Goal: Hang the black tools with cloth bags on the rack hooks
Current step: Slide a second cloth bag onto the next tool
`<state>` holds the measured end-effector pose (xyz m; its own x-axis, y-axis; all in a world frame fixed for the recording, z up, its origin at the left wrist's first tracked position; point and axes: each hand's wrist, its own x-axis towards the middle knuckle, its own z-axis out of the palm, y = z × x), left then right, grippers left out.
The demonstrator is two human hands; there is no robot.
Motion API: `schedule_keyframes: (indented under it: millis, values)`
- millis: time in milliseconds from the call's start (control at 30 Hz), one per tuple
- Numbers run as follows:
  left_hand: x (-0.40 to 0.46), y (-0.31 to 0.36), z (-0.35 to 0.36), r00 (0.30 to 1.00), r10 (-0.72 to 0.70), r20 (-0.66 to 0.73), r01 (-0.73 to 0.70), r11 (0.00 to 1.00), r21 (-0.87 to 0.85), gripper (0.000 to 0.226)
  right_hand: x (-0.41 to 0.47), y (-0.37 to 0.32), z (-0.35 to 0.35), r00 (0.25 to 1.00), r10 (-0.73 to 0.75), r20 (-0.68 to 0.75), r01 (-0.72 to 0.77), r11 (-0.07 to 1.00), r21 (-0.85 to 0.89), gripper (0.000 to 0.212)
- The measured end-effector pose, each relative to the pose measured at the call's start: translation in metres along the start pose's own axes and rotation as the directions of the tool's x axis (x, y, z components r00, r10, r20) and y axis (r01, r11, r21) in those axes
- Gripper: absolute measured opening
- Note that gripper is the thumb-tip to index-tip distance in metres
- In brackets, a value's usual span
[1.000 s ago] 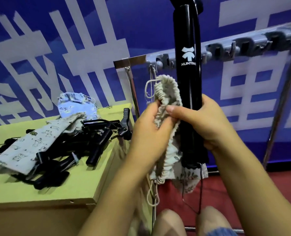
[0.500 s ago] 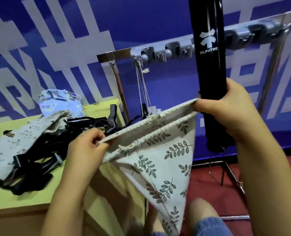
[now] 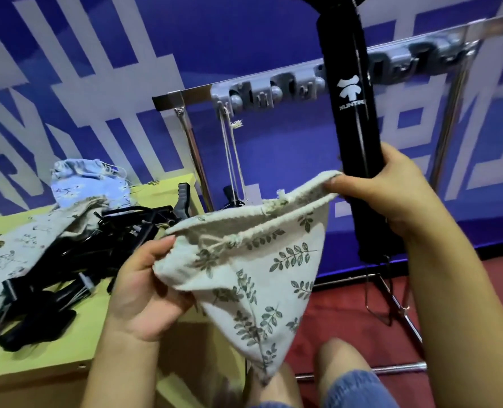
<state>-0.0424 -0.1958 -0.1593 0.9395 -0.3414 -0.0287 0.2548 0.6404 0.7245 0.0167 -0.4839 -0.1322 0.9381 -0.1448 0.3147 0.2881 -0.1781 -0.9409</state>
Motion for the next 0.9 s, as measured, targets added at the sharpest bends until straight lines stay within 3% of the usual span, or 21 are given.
schedule_keyframes:
  millis: [100,200,267,400,567,633,767,900]
  values:
    - [0.012,-0.028,0.022,0.927,0.105,-0.359,-0.043,0.984,0.175,0.014,-0.002,-0.015,-0.001,0.996,-0.077,0.049,0.068,0.984,0.162,0.038]
    - [0.031,-0.062,0.029,0.905,-0.016,-0.426,0.099,0.98,0.174,0.03,-0.001,-0.038,0.001,0.991,-0.128,0.042,0.108,0.94,0.324,0.05]
    - [0.043,-0.079,0.03,0.887,-0.115,-0.448,0.203,0.967,0.153,0.026,0.003,-0.056,0.003,0.992,-0.125,0.026,0.098,0.876,0.471,0.058]
    - [0.06,-0.102,0.031,0.893,-0.2,-0.404,0.271,0.954,0.128,0.011,0.005,-0.086,0.012,0.962,-0.272,-0.009,0.183,0.623,0.76,0.032]
    - [0.064,-0.11,0.042,0.916,-0.148,-0.373,0.208,0.97,0.128,0.017,0.001,-0.081,0.028,0.933,-0.352,-0.067,0.271,0.571,0.775,0.018]
    - [0.063,-0.105,0.044,0.918,-0.129,-0.375,0.185,0.976,0.116,0.02,-0.001,-0.068,0.032,0.942,-0.327,-0.072,0.256,0.563,0.786,0.023]
    - [0.066,-0.085,0.04,0.943,0.028,-0.332,0.006,0.995,0.103,0.036,-0.01,-0.037,0.032,0.958,-0.283,-0.047,0.22,0.619,0.754,0.038]
    - [0.068,-0.07,0.042,0.914,0.186,-0.362,-0.084,0.957,0.279,0.026,-0.02,-0.011,0.034,0.969,-0.245,0.022,0.159,0.694,0.702,0.037]
